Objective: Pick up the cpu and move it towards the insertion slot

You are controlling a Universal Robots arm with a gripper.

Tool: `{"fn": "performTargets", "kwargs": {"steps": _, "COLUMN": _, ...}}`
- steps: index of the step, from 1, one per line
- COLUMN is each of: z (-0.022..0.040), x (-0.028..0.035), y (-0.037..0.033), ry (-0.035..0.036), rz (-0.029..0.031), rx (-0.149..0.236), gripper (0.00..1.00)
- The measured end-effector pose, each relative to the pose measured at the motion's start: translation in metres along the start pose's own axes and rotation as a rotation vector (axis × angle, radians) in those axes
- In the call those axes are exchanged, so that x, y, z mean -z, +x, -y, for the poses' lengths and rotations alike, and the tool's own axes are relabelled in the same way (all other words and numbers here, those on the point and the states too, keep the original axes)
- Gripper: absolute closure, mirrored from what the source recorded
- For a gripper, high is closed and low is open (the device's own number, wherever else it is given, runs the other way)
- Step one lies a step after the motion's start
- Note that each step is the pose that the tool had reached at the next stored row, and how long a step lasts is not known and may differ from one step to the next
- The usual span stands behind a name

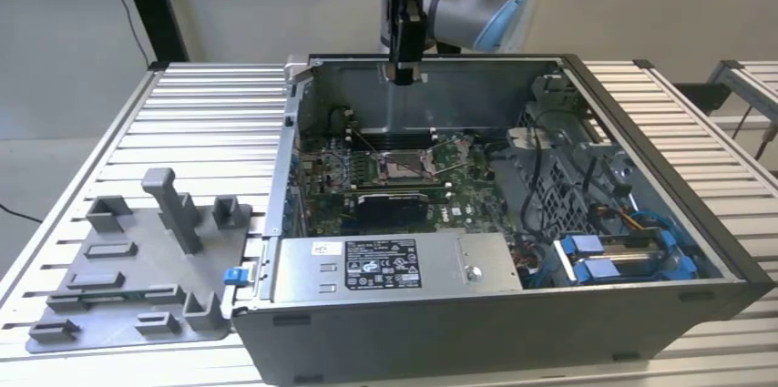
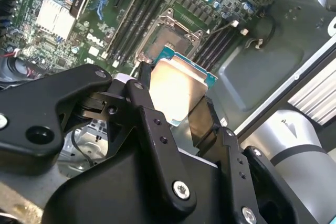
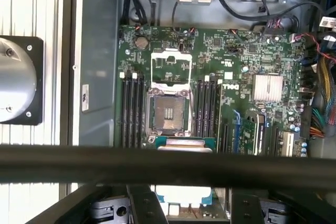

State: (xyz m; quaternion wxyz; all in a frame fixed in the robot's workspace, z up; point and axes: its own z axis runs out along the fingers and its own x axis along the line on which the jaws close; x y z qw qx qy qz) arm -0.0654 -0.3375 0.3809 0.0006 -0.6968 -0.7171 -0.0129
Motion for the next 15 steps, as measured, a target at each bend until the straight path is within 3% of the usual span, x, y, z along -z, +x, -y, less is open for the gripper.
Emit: {"fn": "performTargets", "kwargs": {"steps": 15, "z": 0.0, "x": -0.0056, "y": 0.0021, "ry": -0.0001, "rz": 0.0002, "rx": -0.007, "gripper": 1.0}}
